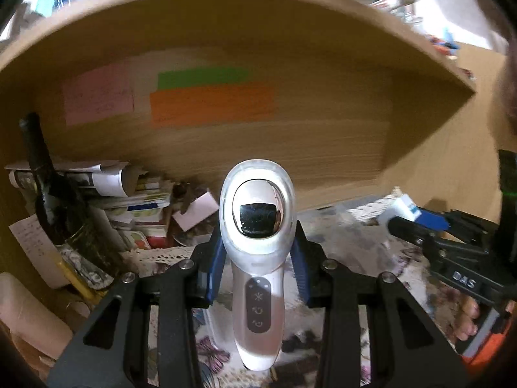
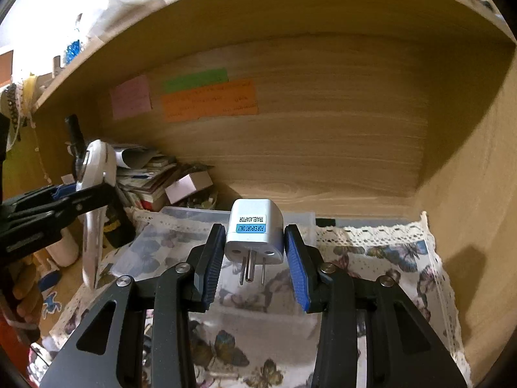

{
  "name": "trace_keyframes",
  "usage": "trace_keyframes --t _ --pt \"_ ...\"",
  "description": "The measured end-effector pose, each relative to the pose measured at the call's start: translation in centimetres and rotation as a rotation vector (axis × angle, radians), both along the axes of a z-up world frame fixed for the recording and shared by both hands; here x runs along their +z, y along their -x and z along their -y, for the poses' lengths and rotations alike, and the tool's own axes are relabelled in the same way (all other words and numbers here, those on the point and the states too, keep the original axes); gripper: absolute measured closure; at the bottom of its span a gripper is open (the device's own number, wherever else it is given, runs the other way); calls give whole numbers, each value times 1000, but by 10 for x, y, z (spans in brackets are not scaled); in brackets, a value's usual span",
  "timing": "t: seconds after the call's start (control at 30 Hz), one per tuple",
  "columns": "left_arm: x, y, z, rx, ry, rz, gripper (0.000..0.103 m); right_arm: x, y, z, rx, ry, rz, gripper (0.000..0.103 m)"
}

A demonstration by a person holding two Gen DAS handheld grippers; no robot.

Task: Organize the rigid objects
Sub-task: 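Carry the white device and adapter over the clear box and lower them in, then open both tools and withdraw from the clear box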

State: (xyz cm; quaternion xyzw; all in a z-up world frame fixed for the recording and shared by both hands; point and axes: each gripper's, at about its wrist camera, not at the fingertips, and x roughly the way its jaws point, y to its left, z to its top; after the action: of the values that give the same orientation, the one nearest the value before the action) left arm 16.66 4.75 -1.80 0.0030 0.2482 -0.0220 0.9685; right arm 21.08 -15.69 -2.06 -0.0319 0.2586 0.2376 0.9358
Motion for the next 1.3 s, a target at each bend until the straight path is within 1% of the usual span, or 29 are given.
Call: trace_keyframes --t 0.13,0.37,0.5,0.67,0.8,0.9,0.97,1.03,1.1,1.13,1.27,1.3 --pt "-13 -27 -5 33 -13 -30 65 -10 -19 -14 6 44 -31 68" --pt "-47 -61 -10 30 -59 -102 65 -43 -50 -35 24 118 -130 68" --pt "-67 -77 -10 -3 -56 -172 65 -63 -60 -43 28 151 -191 68" --pt "-91 -87 -4 -66 -38 -264 65 -74 -65 -46 40 169 -228 68" --pt "-100 -91 0 -83 -26 -304 65 -80 -66 -47 51 175 -253 68" --pt "-100 -92 0 -83 -20 -323 65 -80 -65 -51 53 189 -245 68" --pt "-95 -89 1 -82 -5 -329 64 -77 -64 -51 55 187 -232 65" --pt "-88 -82 0 -80 0 -311 64 -69 -60 -50 56 175 -209 60" --pt "-77 -73 1 -79 -11 -276 63 -59 -53 -46 55 162 -179 59" --pt "-69 -66 1 -75 -12 -255 61 -55 -52 -46 55 156 -170 58" --pt "-40 -35 1 -59 -10 -170 46 -34 -33 -37 51 124 -112 51" --pt "-34 -28 1 -56 -13 -150 44 -27 -27 -33 50 117 -91 49"
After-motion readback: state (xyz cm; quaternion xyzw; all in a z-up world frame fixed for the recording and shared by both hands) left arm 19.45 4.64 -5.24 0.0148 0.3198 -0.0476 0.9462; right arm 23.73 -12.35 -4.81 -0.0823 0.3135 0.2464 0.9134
